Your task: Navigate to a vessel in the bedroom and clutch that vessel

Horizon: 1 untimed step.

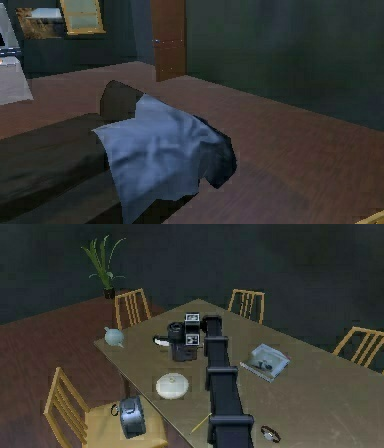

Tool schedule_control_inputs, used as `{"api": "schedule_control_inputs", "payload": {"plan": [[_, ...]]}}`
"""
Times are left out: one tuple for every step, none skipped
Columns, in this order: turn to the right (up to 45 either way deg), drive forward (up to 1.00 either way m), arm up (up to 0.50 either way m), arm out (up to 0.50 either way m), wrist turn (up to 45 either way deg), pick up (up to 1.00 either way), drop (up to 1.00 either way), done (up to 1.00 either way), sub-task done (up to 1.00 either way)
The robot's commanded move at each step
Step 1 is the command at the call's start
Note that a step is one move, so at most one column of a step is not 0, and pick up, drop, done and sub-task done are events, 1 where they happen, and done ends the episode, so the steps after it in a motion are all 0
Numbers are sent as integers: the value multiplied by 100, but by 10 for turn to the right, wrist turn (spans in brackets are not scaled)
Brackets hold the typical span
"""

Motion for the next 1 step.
{"api": "schedule_control_inputs", "payload": {"plan": [[0,0,-30,0,0,0,0,0,0]]}}
